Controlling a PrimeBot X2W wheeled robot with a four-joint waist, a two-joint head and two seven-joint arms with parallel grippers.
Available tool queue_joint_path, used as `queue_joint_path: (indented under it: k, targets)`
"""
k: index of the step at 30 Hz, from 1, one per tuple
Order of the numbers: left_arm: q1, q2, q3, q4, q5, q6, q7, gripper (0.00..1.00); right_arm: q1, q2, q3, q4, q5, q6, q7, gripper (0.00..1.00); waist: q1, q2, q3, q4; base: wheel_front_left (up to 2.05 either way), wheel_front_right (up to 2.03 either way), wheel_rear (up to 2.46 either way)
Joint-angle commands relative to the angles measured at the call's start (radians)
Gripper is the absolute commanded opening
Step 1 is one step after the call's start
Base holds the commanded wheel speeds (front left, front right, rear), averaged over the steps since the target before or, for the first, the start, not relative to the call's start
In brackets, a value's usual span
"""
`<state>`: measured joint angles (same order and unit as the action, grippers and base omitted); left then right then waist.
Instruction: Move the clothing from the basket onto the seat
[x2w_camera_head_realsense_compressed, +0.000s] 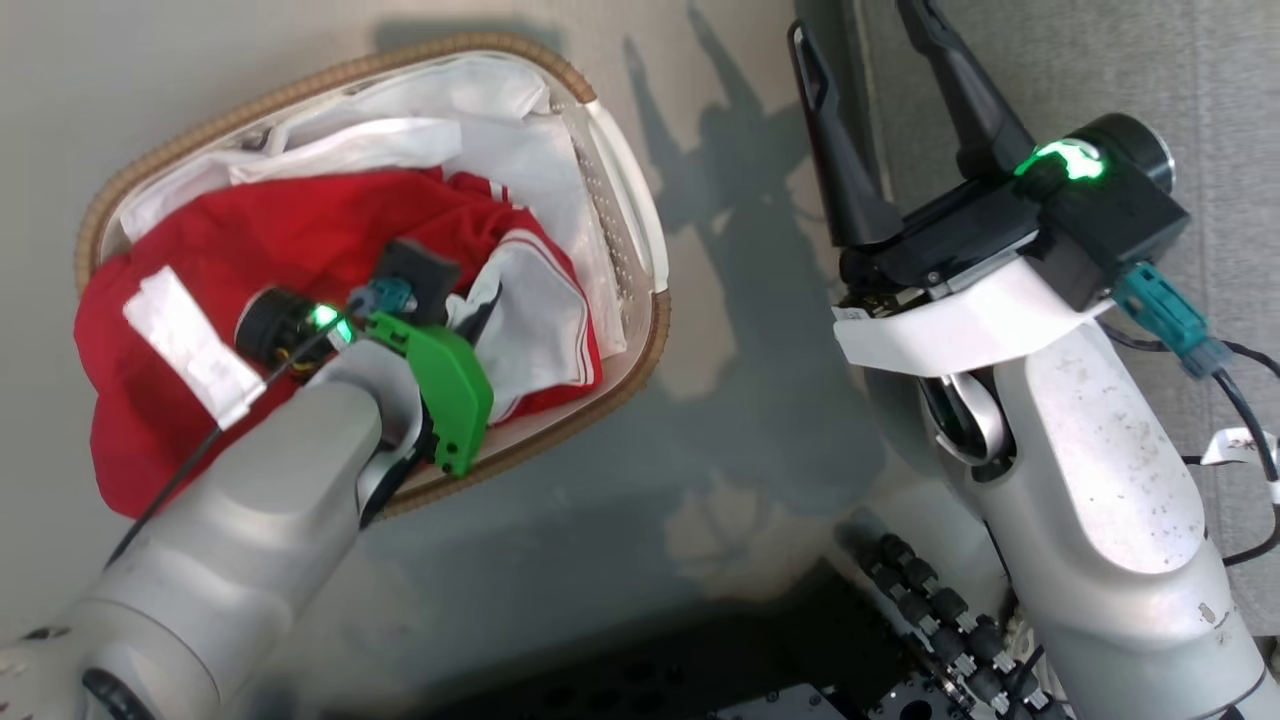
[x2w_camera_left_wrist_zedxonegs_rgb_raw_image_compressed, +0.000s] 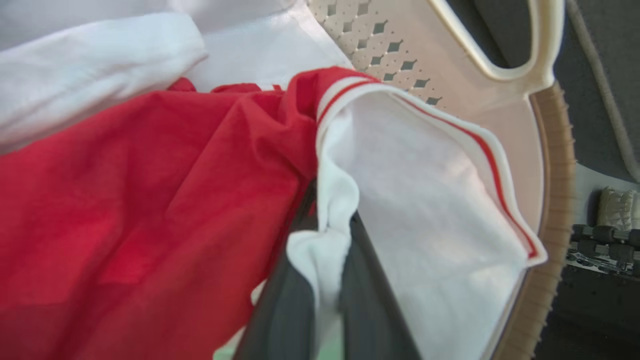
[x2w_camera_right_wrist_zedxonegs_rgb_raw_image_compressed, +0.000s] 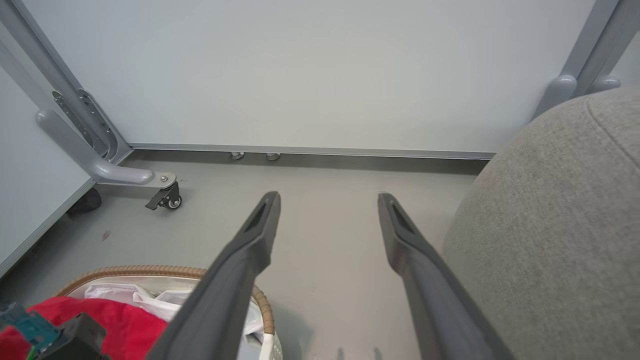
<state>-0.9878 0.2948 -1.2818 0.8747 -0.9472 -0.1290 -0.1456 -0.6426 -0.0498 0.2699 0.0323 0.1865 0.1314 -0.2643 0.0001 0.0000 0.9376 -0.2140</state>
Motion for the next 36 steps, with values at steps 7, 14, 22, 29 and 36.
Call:
queue_joint_path:
  k: [7,14,22,29,36]
  targets:
    - [0.106,0.009,0.000,-0.028,-0.058,-0.003,-0.052,0.00,0.044,-0.003,-0.016,0.088,0.024,-0.001,0.000,1.00,-0.0001,0.0000,-0.188,-0.011,0.00,0.00,0.00]
    - [0.196,-0.006,0.000,-0.038,-0.134,-0.003,-0.106,0.00,0.118,-0.003,-0.019,0.183,0.031,-0.001,0.000,1.00,-0.0001,0.0000,-0.370,0.015,0.00,0.00,0.00]
    - [0.283,-0.018,0.110,-0.079,-0.102,-0.003,-0.119,0.00,0.207,-0.003,-0.045,0.247,0.035,-0.001,0.000,1.00,-0.0001,0.0000,-0.556,0.076,0.00,0.00,0.00]
    - [0.383,-0.046,0.338,-0.187,0.071,-0.003,-0.119,0.00,0.287,-0.003,-0.059,0.284,0.026,-0.001,0.000,1.00,-0.0001,0.0000,-0.685,0.127,0.00,0.00,0.00]
    - [0.479,-0.085,0.544,-0.341,0.255,0.003,-0.119,0.00,0.351,-0.003,-0.071,0.306,0.035,-0.001,0.000,1.00,-0.0001,0.0000,-0.791,0.158,0.00,0.00,0.00]
